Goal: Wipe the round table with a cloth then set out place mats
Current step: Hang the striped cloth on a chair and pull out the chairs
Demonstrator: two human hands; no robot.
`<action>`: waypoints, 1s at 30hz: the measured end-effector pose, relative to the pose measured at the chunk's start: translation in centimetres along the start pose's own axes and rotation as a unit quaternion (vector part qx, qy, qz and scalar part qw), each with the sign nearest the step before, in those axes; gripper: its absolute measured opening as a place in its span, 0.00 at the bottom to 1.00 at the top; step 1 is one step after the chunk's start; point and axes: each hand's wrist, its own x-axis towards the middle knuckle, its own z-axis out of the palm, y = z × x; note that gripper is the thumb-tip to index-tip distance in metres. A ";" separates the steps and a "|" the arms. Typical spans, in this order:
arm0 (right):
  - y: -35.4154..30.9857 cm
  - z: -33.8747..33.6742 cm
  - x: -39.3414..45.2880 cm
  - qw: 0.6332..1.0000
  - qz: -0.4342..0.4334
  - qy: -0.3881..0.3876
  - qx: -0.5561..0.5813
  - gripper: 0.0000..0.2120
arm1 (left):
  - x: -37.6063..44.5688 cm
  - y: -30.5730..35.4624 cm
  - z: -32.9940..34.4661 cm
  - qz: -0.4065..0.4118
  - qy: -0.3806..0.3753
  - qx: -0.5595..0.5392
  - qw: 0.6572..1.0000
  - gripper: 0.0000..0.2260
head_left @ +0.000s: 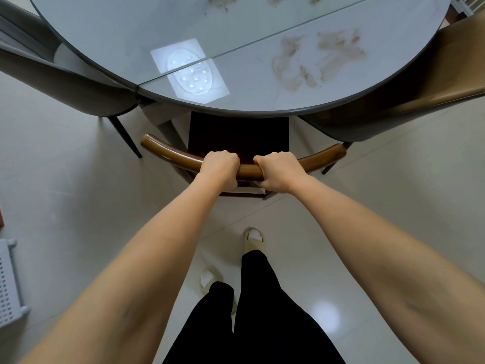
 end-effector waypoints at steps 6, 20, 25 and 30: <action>0.2 -0.1 -0.2 1.000 0.004 -0.009 0.025 0.09 | 0.0 -0.4 -1.1 -0.010 -0.051 -0.058 0.997 0.13; 0.9 0.5 0.9 0.998 -0.045 0.050 -0.007 0.10 | 0.0 -0.1 -0.6 -0.040 0.041 0.041 0.998 0.12; 1.0 0.2 1.0 0.997 -0.050 0.048 -0.014 0.10 | 0.1 0.0 -0.7 -0.035 0.045 0.036 0.998 0.12; 0.8 0.3 0.9 0.997 -0.041 0.055 -0.017 0.09 | 0.1 -0.2 -0.7 -0.029 0.058 0.036 0.997 0.12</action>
